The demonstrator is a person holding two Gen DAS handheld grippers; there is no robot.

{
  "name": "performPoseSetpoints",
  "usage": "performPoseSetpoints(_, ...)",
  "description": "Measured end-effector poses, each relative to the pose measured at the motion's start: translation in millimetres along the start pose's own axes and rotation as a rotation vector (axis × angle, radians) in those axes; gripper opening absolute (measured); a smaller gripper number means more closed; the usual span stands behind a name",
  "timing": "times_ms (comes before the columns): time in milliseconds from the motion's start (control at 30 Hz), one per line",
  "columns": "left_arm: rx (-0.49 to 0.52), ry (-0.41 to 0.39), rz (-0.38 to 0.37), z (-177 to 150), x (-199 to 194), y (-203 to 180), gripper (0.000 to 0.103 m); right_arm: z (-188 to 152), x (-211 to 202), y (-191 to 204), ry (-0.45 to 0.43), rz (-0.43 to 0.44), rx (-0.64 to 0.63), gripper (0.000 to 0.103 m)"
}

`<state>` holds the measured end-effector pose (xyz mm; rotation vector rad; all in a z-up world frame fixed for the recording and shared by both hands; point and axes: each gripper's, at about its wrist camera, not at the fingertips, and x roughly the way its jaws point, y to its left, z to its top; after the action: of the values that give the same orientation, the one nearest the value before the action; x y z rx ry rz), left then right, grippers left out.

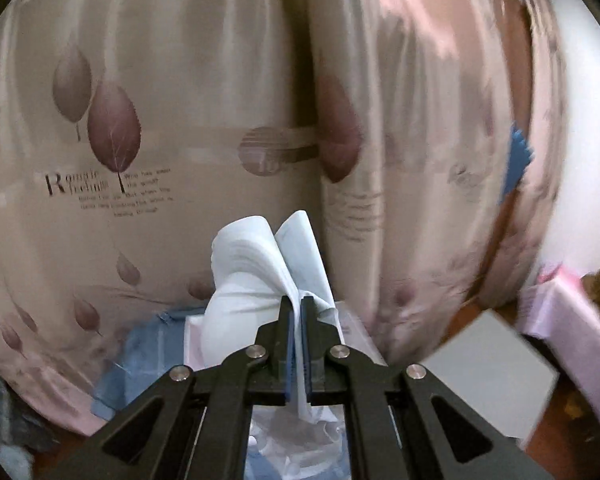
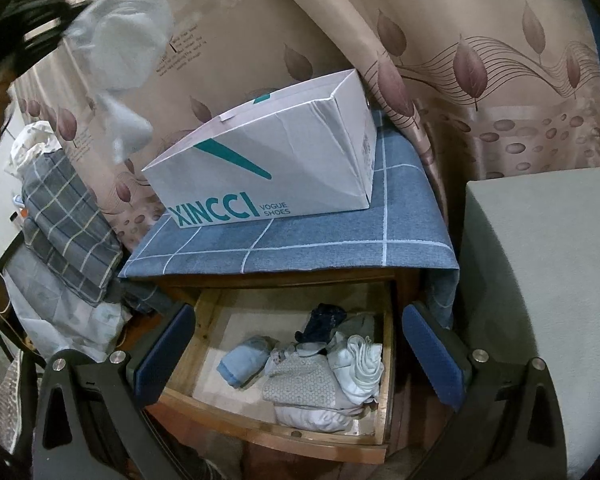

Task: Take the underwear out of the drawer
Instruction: 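Open the left gripper to drop the white underwear into the box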

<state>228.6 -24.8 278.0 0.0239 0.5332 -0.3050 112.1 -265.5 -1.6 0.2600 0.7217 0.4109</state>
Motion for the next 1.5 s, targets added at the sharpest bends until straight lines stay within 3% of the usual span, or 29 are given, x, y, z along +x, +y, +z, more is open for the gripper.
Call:
performPoseSetpoints(200, 0.033, 0.149, 0.095, -17, 87, 7, 0.003, 0, -1, -2, -0.002, 0.011, 0.008, 0.103)
performPoseSetpoints(500, 0.060, 0.357, 0.097, -93, 179, -2, 0.004, 0, 0, -3, 0.004, 0.017, 0.015, 0.103)
performPoseSetpoints(600, 0.044, 0.364, 0.082, -109, 189, -8, 0.008, 0, 2, -4, 0.011, 0.012, 0.017, 0.103)
performPoseSetpoints(633, 0.029, 0.366, 0.069, -112, 192, -8, 0.014, 0, 2, -4, 0.014, 0.010, 0.017, 0.103)
performPoseSetpoints(667, 0.020, 0.369, 0.068, -113, 193, -8, 0.028, -1, 3, -4, 0.018, 0.008, 0.016, 0.103)
performPoseSetpoints(733, 0.004, 0.342, 0.071, -115, 191, -7, 0.044, -1, 4, -3, 0.028, 0.005, 0.013, 0.103)
performPoseSetpoints(833, 0.010, 0.265, 0.099, -111, 174, -8, 0.052, -3, 10, 0, 0.066, 0.015, -0.002, 0.103)
performPoseSetpoints(900, 0.036, 0.221, 0.156, -109, 159, -8, 0.059, -6, 17, 7, 0.108, 0.018, -0.035, 0.103)
performPoseSetpoints(1033, 0.047, 0.125, 0.147, -112, 118, -3, 0.059, -12, 34, 18, 0.202, 0.032, -0.092, 0.103)
performPoseSetpoints(1167, 0.015, 0.069, 0.092, -134, 69, 13, 0.061, -26, 69, 24, 0.386, 0.094, -0.115, 0.103)
performPoseSetpoints(1333, -0.048, 0.053, 0.038, -197, 13, 42, 0.063, -44, 117, 29, 0.544, 0.052, -0.130, 0.102)
performPoseSetpoints(1500, -0.143, 0.096, 0.013, -256, -8, 69, 0.064, -67, 155, 42, 0.674, -0.041, -0.234, 0.102)
